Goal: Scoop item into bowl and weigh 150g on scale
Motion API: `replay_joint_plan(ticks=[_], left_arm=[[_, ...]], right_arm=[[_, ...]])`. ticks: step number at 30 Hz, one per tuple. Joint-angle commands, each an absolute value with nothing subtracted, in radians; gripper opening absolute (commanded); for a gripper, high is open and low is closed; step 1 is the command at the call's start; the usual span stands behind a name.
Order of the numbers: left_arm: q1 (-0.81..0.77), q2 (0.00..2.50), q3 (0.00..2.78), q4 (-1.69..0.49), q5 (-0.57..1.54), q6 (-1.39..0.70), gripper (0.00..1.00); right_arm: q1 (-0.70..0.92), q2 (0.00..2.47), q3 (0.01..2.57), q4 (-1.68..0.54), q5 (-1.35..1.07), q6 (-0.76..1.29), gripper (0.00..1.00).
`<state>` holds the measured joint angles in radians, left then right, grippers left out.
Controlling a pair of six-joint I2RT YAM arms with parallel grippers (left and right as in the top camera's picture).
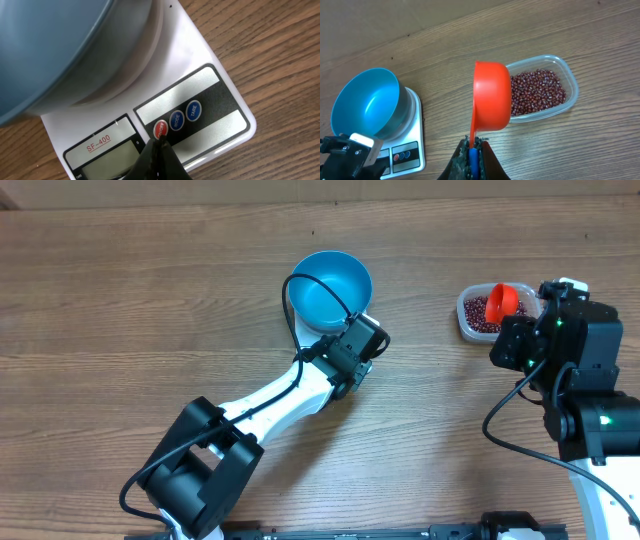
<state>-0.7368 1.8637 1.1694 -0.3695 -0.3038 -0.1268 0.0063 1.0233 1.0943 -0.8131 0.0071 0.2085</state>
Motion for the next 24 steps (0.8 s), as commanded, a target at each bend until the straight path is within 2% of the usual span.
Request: replay_joint_plan(ticks=[1, 24], left_arm=[[-0.733, 1.878, 1.166, -0.366, -0.317, -0.112, 0.04], [-0.736, 1.921, 1.147, -0.340, -0.314, -0.112, 0.04]], right_arm=[[0.005, 1.019, 1.122, -0.802, 0.005, 0.208, 0.04], [0.005, 1.019, 1.122, -0.789, 0.005, 0.208, 0.04]])
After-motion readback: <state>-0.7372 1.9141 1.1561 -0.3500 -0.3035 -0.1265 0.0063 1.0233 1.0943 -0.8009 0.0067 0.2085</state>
